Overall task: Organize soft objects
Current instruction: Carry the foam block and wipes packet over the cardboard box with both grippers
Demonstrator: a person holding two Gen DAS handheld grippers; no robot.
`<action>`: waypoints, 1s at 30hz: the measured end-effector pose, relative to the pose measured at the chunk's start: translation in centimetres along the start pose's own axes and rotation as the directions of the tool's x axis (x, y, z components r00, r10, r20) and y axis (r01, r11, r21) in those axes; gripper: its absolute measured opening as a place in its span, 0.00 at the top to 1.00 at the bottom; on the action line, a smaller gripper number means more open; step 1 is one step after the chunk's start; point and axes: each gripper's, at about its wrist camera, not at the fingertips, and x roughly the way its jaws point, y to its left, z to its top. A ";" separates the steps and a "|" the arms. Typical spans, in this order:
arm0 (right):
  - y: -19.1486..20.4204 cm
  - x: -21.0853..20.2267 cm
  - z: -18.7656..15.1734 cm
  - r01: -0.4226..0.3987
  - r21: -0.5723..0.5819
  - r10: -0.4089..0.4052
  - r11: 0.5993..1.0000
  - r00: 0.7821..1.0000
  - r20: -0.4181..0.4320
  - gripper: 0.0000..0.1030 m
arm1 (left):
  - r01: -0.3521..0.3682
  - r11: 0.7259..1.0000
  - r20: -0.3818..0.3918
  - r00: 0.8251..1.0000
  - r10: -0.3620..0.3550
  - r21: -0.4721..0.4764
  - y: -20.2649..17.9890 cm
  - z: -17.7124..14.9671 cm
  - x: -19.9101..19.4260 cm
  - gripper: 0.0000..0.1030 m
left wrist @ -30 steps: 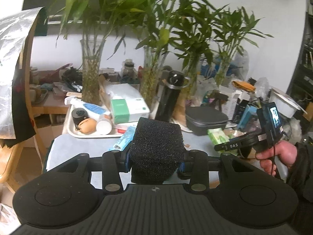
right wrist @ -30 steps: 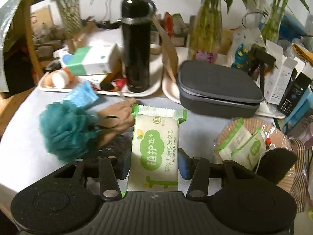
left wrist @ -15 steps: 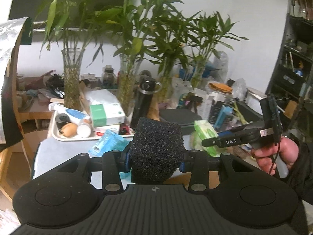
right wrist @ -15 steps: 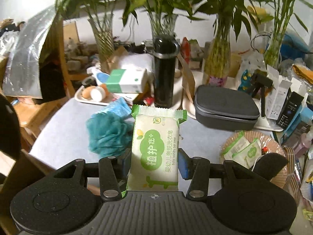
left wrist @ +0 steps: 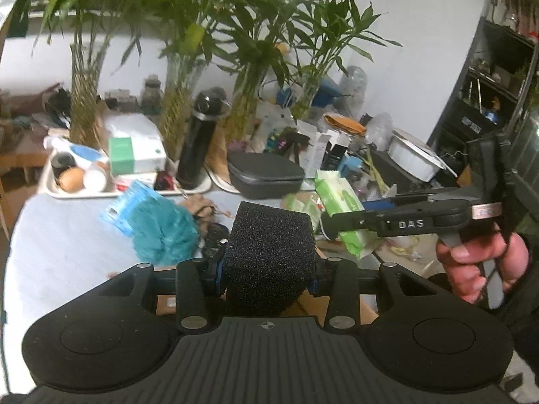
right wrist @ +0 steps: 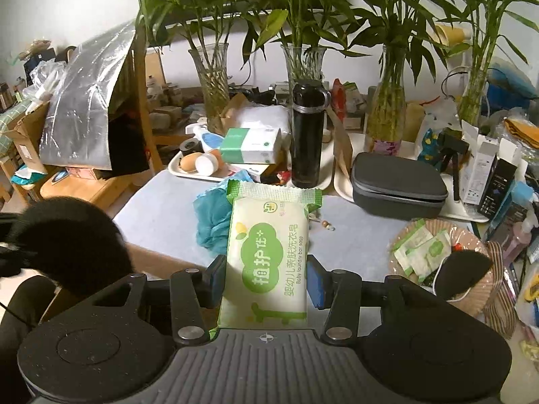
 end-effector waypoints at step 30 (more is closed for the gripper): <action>-0.3 -2.0 -4.9 -0.070 0.048 0.071 0.996 0.997 -0.018 0.50 | -0.187 0.981 -0.072 0.980 0.183 -0.045 0.5 -2.2 -0.6 0.19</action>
